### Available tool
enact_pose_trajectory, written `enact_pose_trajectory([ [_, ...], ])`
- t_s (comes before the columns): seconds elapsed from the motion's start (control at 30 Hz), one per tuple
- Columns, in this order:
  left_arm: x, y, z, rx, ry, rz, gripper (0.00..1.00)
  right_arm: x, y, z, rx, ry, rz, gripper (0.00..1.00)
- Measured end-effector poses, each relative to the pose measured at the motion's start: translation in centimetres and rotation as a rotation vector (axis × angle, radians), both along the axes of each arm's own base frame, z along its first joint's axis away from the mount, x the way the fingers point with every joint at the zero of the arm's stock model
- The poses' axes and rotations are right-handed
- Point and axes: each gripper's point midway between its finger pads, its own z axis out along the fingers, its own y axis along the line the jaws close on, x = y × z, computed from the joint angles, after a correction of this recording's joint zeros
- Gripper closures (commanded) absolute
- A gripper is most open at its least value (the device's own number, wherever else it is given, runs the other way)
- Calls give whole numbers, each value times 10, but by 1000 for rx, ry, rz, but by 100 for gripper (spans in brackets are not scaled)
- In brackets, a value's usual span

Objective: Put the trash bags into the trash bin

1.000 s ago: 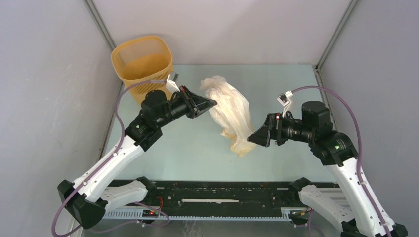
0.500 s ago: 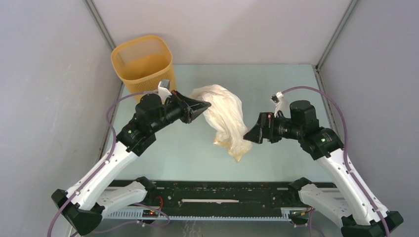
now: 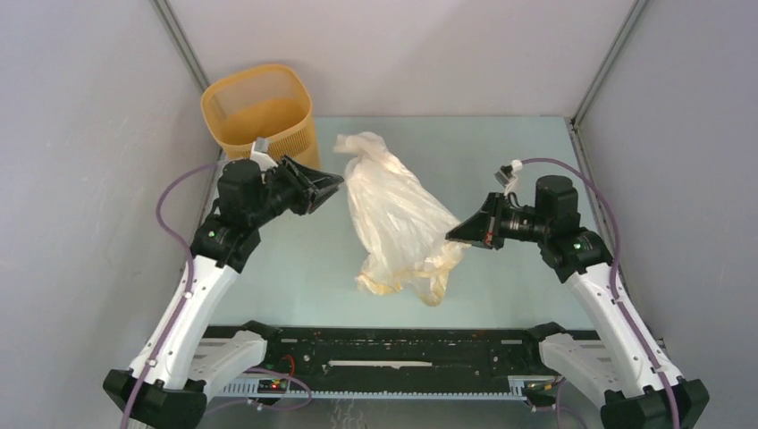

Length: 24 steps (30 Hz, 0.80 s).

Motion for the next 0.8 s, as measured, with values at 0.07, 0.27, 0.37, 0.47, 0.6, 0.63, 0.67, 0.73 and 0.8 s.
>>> enact_pose_trajectory([
  [0.07,0,15,-13,109,-18,-4,25,4,-8,3,39,51,-17,100],
  [0.27,-40,0,-32,364,-95,-218,1,8,-8,-23,64,254,-10,100],
  [0.37,-73,-24,-44,429,-129,-358,0,14,-7,-36,60,327,-24,100],
  [0.47,-104,-53,-50,450,-188,-490,0,22,-6,-45,61,375,-29,100],
  [0.6,-137,-96,-71,499,-235,-656,0,29,-4,-55,66,433,-17,100],
  [0.63,-141,-106,-79,520,-239,-693,0,31,-4,-57,66,442,-15,100],
  [0.67,-146,-117,-89,544,-240,-728,0,31,-4,-58,66,446,-13,100],
  [0.73,-151,-134,-109,586,-230,-783,0,31,-3,-57,71,445,-11,100],
  [0.8,-152,-147,-132,631,-205,-824,0,32,-3,-53,84,434,-5,100],
])
